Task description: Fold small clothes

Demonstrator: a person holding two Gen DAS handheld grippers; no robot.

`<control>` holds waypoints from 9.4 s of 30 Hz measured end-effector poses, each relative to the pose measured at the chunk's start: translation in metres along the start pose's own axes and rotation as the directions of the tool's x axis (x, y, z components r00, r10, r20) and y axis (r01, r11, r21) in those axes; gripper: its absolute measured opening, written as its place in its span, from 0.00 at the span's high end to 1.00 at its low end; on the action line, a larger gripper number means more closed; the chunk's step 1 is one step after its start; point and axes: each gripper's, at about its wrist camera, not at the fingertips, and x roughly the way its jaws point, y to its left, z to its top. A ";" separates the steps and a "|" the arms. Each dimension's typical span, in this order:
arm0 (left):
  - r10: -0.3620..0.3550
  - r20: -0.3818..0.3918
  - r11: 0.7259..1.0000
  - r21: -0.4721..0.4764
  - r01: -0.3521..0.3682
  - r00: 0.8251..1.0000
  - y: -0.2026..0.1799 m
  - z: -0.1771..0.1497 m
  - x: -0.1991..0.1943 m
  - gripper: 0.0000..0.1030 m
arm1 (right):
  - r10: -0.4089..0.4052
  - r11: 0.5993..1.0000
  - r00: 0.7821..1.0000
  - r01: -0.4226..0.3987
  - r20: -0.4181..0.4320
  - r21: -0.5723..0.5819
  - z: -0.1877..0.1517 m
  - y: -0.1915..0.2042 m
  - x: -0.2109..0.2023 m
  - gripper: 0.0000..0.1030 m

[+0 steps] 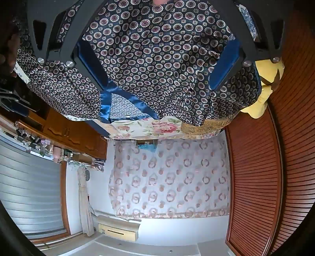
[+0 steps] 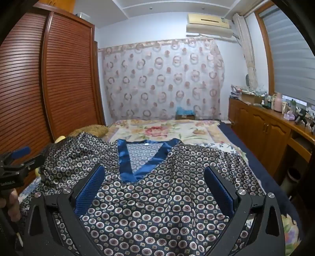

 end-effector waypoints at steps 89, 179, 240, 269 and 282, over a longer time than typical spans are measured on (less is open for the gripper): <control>0.020 0.013 1.000 0.007 -0.020 1.000 -0.002 0.006 -0.008 0.00 | 0.002 1.000 1.000 -0.002 0.010 -0.012 0.001 0.009 0.000 0.00; -0.197 -0.219 0.977 0.031 0.209 0.956 0.094 0.002 0.017 0.56 | 0.177 0.966 0.964 -0.209 -0.200 -0.152 -0.017 0.059 0.075 0.00; -0.106 -0.299 0.994 -0.012 0.107 0.948 0.108 0.046 0.155 0.67 | 0.154 0.933 0.871 -0.283 -0.467 -0.220 -0.005 0.027 0.164 0.59; -0.055 -0.217 0.997 0.043 0.066 0.975 0.115 0.077 0.153 0.78 | 0.086 0.991 0.934 -0.117 -0.345 -0.070 -0.004 -0.101 0.078 0.59; -0.211 -0.260 0.969 0.068 0.236 0.942 0.057 0.033 0.109 0.49 | -0.078 0.997 0.932 0.072 -0.353 -0.030 -0.026 -0.187 0.043 0.52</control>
